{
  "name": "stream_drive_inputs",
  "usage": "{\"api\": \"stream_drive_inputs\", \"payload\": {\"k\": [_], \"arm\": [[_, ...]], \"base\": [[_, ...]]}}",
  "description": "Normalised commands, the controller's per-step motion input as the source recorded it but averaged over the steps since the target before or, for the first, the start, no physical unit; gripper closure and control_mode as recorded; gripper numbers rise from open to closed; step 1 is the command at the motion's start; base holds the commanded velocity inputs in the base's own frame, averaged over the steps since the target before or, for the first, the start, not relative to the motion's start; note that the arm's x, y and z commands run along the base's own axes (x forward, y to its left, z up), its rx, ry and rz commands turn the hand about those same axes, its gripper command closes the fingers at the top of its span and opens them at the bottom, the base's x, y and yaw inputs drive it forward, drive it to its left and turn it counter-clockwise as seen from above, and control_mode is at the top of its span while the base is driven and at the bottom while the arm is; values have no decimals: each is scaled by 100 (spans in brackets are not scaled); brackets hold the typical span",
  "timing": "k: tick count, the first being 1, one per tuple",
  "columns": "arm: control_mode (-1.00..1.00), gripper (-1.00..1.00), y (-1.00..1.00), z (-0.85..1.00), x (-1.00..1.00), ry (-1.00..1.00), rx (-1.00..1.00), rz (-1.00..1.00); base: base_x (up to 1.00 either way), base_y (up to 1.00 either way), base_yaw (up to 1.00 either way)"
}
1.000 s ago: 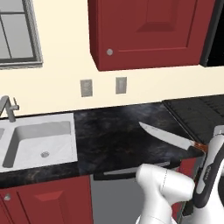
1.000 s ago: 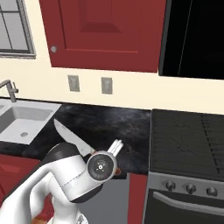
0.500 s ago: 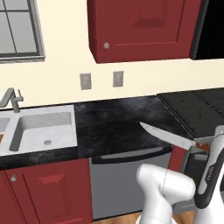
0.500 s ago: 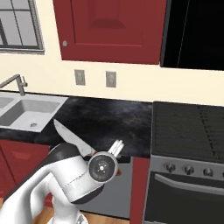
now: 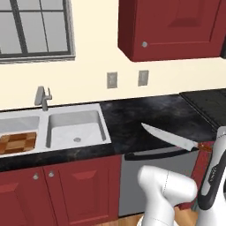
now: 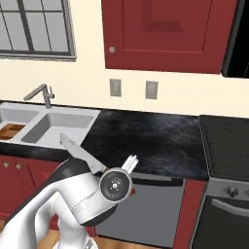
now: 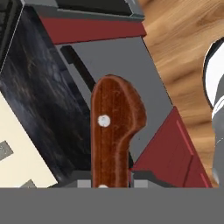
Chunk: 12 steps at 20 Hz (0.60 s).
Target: Move the cutting board and knife to the sink. Then move spray from the cabinet to the counter.
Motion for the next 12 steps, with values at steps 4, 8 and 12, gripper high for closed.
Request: {"api": "stream_drive_inputs", "payload": {"k": [4,8,12], "arm": [[100,100,0,0,0,0,0,0],[100,100,0,0,0,0,0,0],[100,100,0,0,0,0,0,0]], "base": [[0,92,0],[0,95,0],[0,94,0]]}}
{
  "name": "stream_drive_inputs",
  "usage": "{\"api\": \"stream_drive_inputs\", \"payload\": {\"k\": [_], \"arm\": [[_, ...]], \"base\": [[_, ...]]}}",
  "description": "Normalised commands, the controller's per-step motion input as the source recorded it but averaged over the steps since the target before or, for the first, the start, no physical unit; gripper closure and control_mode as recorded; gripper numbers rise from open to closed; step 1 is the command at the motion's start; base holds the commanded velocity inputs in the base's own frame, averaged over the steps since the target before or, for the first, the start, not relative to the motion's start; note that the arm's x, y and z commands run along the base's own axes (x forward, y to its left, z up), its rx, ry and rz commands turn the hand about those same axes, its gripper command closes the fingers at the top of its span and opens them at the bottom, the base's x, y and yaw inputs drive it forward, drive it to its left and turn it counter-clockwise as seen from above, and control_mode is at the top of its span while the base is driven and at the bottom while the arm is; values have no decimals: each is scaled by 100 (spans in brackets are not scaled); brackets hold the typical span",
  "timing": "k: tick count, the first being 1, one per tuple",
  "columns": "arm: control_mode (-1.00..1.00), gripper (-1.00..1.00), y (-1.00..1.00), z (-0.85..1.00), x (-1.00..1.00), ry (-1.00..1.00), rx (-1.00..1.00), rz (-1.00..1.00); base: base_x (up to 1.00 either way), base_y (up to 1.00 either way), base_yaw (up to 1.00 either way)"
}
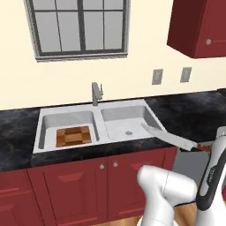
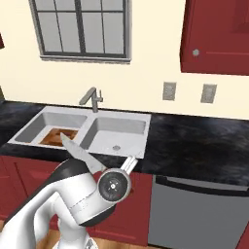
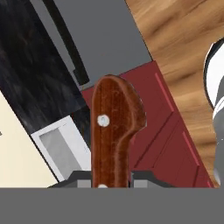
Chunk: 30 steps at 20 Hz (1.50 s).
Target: Move the cutting board and knife to the sink. Then move spray from the cabinet to the counter.
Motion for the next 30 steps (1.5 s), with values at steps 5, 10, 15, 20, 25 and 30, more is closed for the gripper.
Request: {"api": "stream_drive_inputs", "payload": {"k": [5,10,15,20,25,30], "arm": [[100,100,0,0,0,0,0,0],[100,100,0,0,0,0,0,0],[100,100,0,0,0,0,0,0],[100,100,0,0,0,0,0,0],[100,100,0,0,0,0,0,0],[100,100,0,0,0,0,0,0]], "base": [[0,86,0],[8,38,0],[30,-3,-1],[44,-27,-1],[61,-42,-2],[74,-43,-1]]}}
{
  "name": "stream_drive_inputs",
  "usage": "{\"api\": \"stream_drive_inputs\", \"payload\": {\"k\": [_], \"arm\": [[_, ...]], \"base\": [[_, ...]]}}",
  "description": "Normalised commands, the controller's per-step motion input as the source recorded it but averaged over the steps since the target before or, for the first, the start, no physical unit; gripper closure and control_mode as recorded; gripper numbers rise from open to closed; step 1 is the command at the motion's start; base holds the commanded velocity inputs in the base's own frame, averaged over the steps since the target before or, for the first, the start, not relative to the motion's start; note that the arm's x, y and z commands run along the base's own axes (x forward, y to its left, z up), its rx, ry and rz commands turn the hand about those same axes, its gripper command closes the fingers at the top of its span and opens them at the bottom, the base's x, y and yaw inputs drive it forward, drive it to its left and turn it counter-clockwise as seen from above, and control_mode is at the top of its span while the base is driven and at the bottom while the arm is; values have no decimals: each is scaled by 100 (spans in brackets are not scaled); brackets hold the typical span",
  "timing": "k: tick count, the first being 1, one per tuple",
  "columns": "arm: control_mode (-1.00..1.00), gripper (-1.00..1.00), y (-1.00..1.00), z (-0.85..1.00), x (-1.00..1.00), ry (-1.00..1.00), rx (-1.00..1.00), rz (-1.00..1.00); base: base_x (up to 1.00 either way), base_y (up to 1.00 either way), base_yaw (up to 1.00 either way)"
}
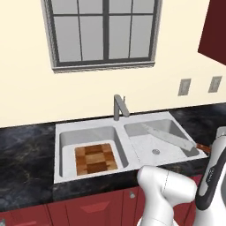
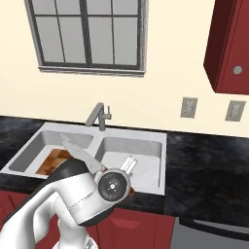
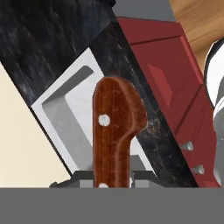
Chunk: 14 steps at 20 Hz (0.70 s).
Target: Move the cutting board and knife to the sink. Then move spray from the cabinet to the counter.
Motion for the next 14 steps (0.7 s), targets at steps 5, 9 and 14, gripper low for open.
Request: {"api": "stream_drive_inputs", "payload": {"k": [5,9,14], "arm": [[100,100,0,0,0,0,0,0],[100,100,0,0,0,0,0,0],[100,100,0,0,0,0,0,0]], "base": [[94,-26,0],[97,-5,0],[66,0,0]]}}
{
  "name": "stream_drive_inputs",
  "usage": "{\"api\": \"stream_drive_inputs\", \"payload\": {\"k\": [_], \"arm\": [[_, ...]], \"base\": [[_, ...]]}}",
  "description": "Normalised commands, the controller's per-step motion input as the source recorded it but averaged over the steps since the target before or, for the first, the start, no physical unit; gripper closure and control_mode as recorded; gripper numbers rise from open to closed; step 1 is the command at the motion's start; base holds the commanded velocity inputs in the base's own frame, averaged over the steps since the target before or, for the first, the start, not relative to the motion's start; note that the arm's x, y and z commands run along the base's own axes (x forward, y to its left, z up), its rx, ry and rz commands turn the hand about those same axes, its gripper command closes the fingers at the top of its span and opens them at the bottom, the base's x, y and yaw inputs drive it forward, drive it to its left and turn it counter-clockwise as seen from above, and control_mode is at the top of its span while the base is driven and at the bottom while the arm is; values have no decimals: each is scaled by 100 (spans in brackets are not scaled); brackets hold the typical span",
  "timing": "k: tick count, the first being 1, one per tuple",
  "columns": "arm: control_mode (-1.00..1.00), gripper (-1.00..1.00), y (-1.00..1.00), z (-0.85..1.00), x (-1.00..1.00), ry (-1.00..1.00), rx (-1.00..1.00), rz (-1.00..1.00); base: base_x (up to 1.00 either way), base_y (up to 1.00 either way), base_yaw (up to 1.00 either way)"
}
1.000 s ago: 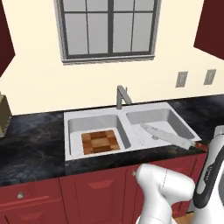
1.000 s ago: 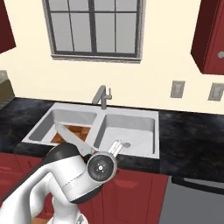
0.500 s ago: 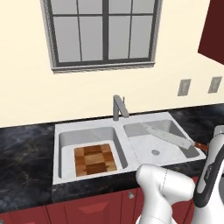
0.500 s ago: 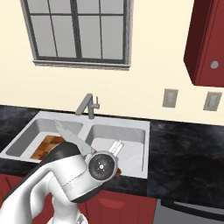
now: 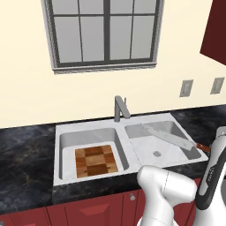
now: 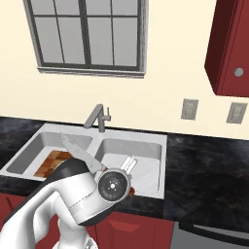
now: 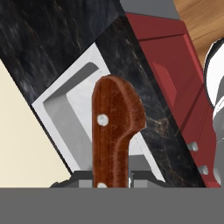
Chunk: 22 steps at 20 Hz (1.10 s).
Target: Move the cutting board and knife to the sink. Then move spray from the cabinet to the counter.
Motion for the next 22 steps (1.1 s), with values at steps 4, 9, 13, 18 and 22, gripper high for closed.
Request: {"api": "stream_drive_inputs", "payload": {"k": [4,9,13,18,22], "arm": [[100,100,0,0,0,0,0,0],[100,100,0,0,0,0,0,0],[100,100,0,0,0,0,0,0],[-100,100,0,0,0,0,0,0],[-100,100,0,0,19,12,0,0]], "base": [[21,0,0],[10,0,0],[1,0,0],[0,0,0],[0,0,0]]}}
